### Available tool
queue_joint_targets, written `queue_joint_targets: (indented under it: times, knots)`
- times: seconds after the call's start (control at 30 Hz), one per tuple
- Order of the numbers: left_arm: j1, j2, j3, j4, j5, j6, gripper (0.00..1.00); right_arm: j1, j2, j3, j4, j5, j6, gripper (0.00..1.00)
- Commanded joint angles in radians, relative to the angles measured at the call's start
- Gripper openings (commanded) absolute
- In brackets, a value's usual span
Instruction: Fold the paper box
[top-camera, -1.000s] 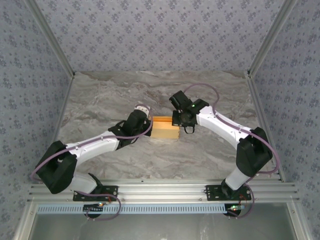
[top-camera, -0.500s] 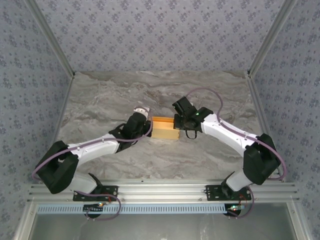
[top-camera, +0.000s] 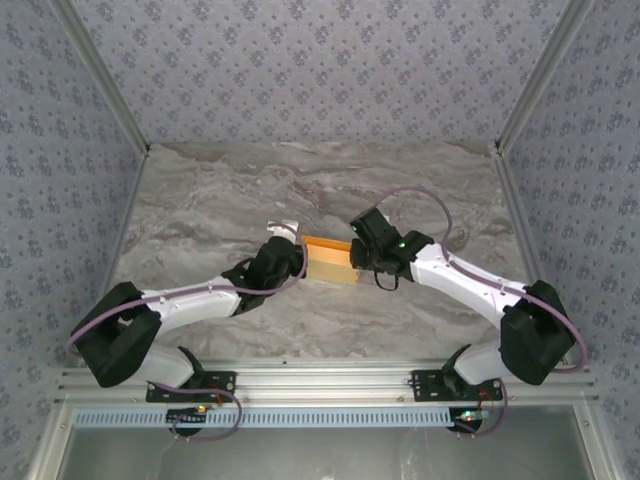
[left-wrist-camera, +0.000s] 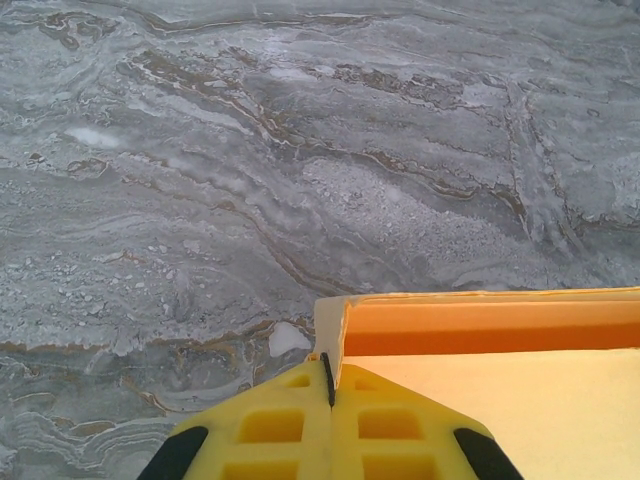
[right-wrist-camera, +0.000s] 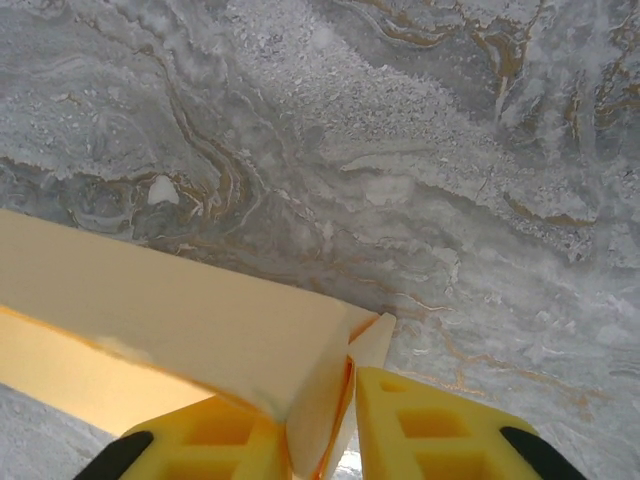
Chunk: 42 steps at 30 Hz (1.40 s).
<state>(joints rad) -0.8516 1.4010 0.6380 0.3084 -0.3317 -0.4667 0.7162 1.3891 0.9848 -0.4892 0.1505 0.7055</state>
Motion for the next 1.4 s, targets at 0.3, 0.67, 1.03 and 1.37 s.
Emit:
queue_joint_targets:
  times: [0.3,0.67,1.03,1.37]
  knots:
    - [-0.012,0.048,-0.025,-0.029,-0.023,-0.038,0.00,-0.020,-0.165,-0.023,0.070,-0.150,-0.352,0.43]
    - [-0.021,0.047,-0.023,-0.025,-0.020,-0.026,0.00,-0.098,-0.220,-0.023,0.111,-0.329,-1.318,1.00]
    - [-0.025,0.048,-0.021,-0.025,-0.024,-0.021,0.00,-0.115,-0.108,-0.029,0.018,-0.486,-1.604,1.00]
    - [-0.027,0.053,-0.021,-0.018,-0.026,-0.017,0.00,-0.071,0.026,-0.060,0.138,-0.267,-1.682,0.94]
